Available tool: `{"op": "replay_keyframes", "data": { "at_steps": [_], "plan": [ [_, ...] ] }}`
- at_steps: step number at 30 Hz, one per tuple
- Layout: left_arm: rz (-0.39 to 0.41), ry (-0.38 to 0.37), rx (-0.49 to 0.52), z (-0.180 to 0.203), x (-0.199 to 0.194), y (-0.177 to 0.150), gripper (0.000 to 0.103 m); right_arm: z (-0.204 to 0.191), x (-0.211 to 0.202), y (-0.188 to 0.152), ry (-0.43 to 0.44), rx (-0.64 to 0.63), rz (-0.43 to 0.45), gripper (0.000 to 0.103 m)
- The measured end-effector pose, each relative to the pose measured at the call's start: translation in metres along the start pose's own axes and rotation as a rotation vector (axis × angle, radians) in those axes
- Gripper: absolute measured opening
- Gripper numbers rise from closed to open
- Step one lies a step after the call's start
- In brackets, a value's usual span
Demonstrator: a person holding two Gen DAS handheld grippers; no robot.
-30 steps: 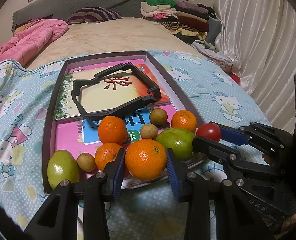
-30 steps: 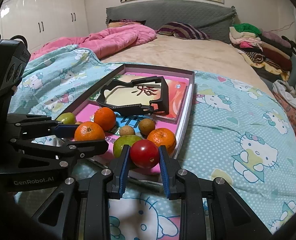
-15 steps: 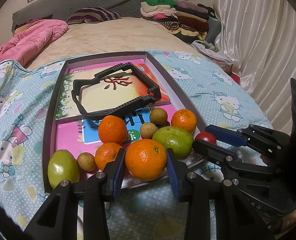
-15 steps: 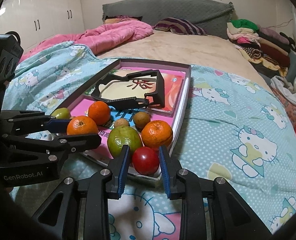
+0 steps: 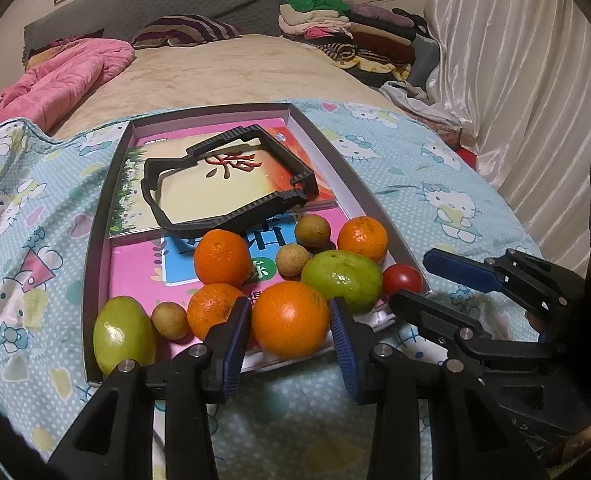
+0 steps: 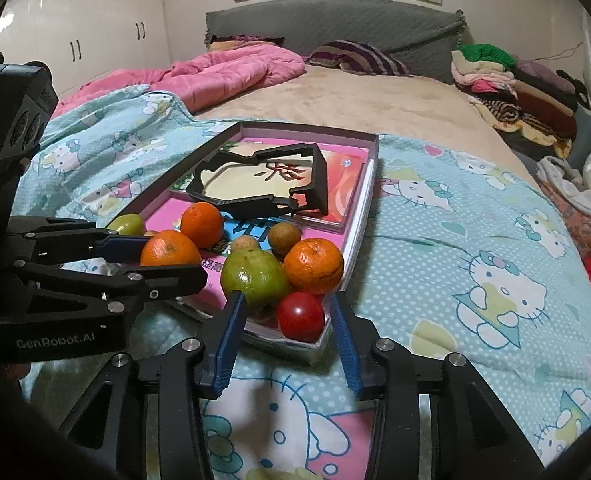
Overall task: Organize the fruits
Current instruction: 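Lower the orange and tomato into the tray and open both grippers, then withdraw both open grippers away from the filled tray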
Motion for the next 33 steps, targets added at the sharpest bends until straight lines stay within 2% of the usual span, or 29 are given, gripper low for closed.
{"op": "replay_keyframes", "data": {
  "at_steps": [12,14,17,20,23,25,27,33],
  "plan": [
    [0.007,-0.002,-0.007,-0.003,-0.010,-0.005,0.042,0.010,-0.014,-0.006,-0.017,0.038,0.017,0.051],
    [0.013,0.001,-0.005,-0.001,-0.014,-0.006,0.046,0.010,-0.017,-0.006,-0.018,0.046,0.021,0.052],
    [0.030,0.008,0.003,0.001,-0.023,-0.009,0.059,0.011,-0.025,-0.007,-0.024,0.062,0.036,0.058],
    [0.045,0.013,0.008,0.004,-0.032,-0.013,0.064,0.011,-0.036,-0.008,-0.026,0.078,0.060,0.063],
    [0.067,0.040,0.011,0.006,-0.044,-0.019,0.075,0.010,-0.049,-0.011,-0.034,0.095,0.082,0.074],
    [0.086,0.061,0.010,0.007,-0.051,-0.024,0.087,0.007,-0.059,-0.016,-0.043,0.106,0.100,0.075],
    [0.108,0.093,0.007,0.007,-0.060,-0.032,0.093,0.004,-0.066,-0.022,-0.042,0.113,0.105,0.078],
    [0.112,0.135,-0.021,0.001,-0.075,-0.060,0.096,-0.013,-0.080,-0.037,-0.062,0.111,0.131,0.079]
  ]
}}
Point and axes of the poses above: each gripper's, at about its wrist camera, not at the fingertips, and x roughly the way its jaws point, z to its right, y to its top, the point moved 3 cm from there along x, roughly the way its jaws point, and after that the axes turned 11 degrees about -y, right-handed, at the moved point
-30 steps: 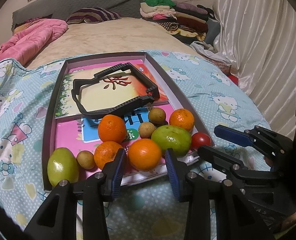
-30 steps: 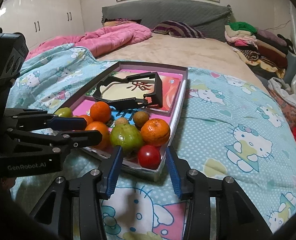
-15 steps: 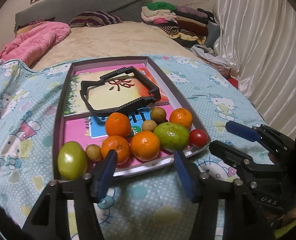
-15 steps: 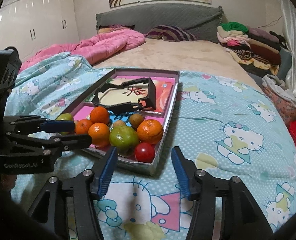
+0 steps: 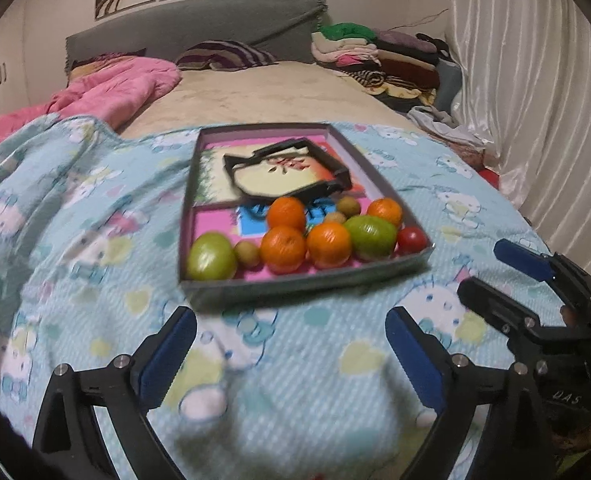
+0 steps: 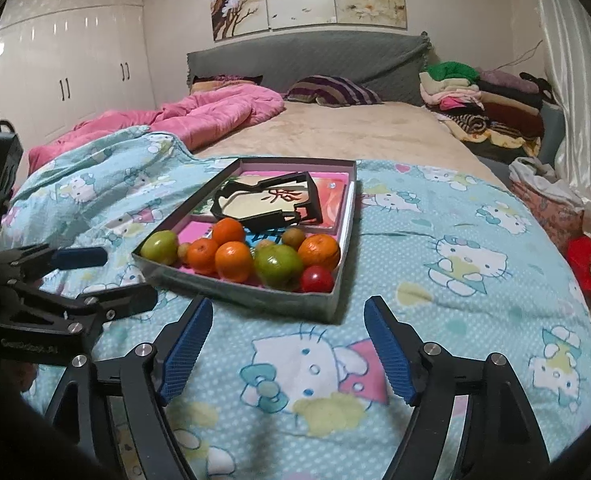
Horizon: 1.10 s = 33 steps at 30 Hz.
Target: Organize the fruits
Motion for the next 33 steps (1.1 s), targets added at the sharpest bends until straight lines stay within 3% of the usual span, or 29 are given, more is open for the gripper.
{"op": "replay_keyframes", "data": {
  "at_steps": [17,33],
  "plan": [
    [0.007,0.039,-0.037,-0.015,-0.029,-0.042,0.097,-0.022,-0.024,-0.029,-0.028,0.017,-0.010,0.082],
    [-0.001,0.050,-0.057,-0.014,-0.034,-0.050,0.097,-0.034,-0.026,-0.038,-0.021,0.009,-0.017,0.082]
  ]
}}
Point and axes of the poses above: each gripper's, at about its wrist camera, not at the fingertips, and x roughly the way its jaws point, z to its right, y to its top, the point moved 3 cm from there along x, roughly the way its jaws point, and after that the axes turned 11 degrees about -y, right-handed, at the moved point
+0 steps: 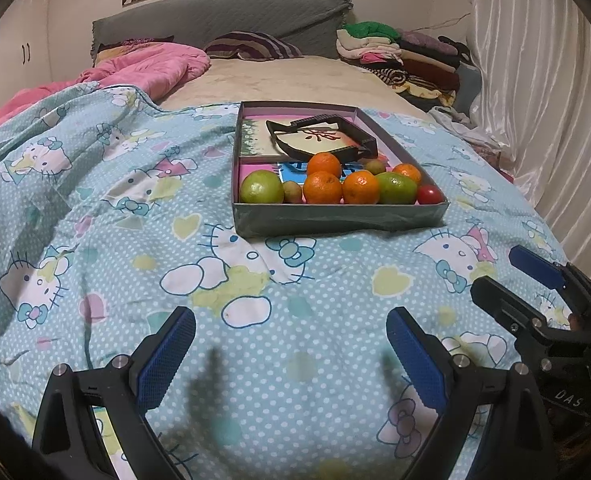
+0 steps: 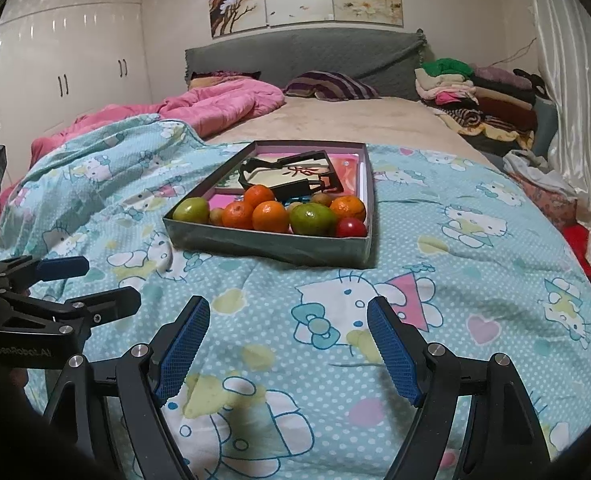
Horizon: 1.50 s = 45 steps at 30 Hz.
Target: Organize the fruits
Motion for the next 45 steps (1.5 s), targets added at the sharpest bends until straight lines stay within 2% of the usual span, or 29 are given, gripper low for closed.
{"op": "replay_keyframes", "data": {
  "at_steps": [45],
  "plan": [
    [-0.010,0.010,-0.008,-0.0016,0.0013,-0.0010,0.097,0.0044,0.0016,-0.0022,-0.010,0.010,-0.011,0.082]
  ]
}}
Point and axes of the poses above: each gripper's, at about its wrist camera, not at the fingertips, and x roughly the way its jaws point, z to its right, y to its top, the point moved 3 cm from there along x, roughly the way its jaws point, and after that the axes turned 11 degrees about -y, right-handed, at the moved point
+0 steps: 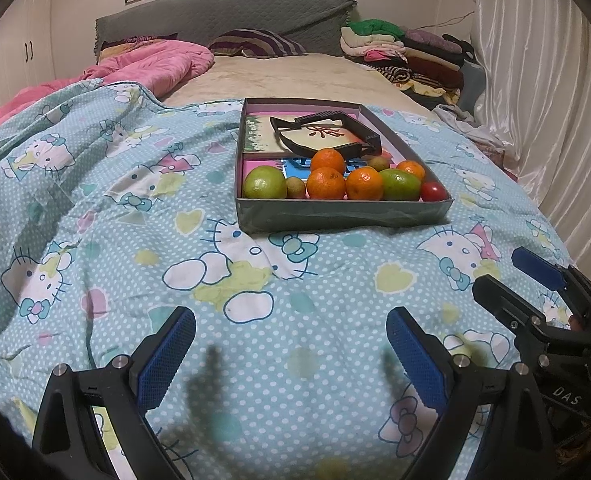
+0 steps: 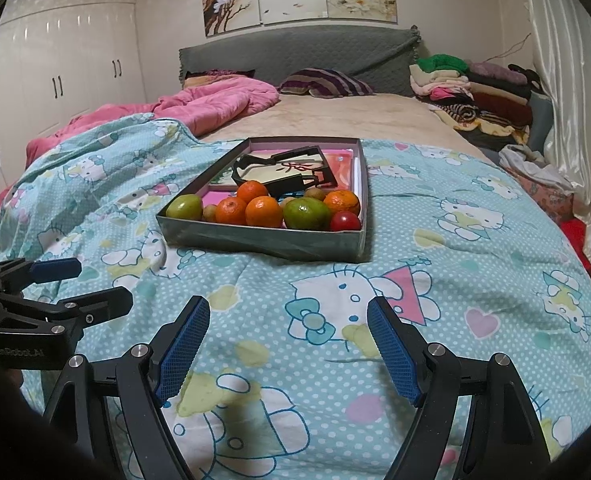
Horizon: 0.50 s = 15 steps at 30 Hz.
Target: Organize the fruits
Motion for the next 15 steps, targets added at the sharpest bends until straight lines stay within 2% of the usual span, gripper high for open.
{"op": "replay_keyframes", "data": {
  "at_steps": [15],
  "plan": [
    [-0.005,0.005,-0.002,-0.0029,0.0030,-0.0009,0.097,0.0031,0.0035,-0.0012,-0.006,0.010,-0.008,0.082]
  ]
}}
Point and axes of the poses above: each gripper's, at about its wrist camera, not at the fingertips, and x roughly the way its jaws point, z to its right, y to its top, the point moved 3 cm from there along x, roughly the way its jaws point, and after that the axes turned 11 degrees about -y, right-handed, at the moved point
